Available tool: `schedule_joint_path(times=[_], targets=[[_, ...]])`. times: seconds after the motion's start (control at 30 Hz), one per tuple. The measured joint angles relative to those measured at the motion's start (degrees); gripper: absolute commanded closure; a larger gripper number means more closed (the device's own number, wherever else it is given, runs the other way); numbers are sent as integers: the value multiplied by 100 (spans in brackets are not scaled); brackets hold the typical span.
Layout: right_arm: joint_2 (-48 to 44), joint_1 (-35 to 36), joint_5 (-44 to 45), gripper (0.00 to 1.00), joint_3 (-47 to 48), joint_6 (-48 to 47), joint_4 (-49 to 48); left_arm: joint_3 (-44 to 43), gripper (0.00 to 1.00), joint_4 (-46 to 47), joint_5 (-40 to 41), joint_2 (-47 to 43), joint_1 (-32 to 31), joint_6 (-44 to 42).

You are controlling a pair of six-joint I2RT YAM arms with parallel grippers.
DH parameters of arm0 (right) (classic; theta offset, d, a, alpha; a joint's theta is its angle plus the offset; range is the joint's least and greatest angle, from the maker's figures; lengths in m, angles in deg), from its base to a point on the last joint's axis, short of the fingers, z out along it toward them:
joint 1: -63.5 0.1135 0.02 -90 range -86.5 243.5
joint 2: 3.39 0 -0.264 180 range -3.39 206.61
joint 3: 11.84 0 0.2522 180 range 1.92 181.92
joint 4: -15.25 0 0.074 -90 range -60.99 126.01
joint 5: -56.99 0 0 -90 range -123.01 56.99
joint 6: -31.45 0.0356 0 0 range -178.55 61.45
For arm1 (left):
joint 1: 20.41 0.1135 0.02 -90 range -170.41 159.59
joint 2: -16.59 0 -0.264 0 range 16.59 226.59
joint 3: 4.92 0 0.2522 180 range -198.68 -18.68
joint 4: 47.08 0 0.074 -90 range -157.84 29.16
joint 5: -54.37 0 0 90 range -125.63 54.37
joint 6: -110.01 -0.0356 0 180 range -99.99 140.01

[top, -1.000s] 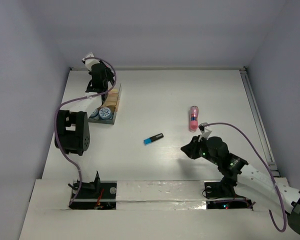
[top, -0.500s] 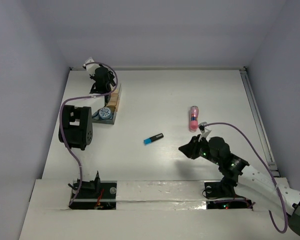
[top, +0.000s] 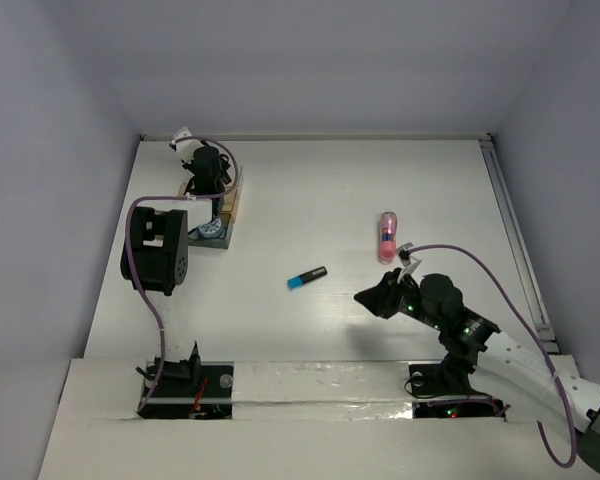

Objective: Sort the stationery into containers
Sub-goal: Place the stationery in the storage box.

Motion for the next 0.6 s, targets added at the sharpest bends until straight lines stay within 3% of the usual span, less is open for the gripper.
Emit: schedule_joint_path(times=[0.43, 0.6], targets=[[85, 0, -214, 76, 0, 118, -365, 223, 79, 352, -22, 42, 0, -55], [81, 0, -214, 76, 0, 131, -382, 356, 61, 498, -24, 46, 0, -66]])
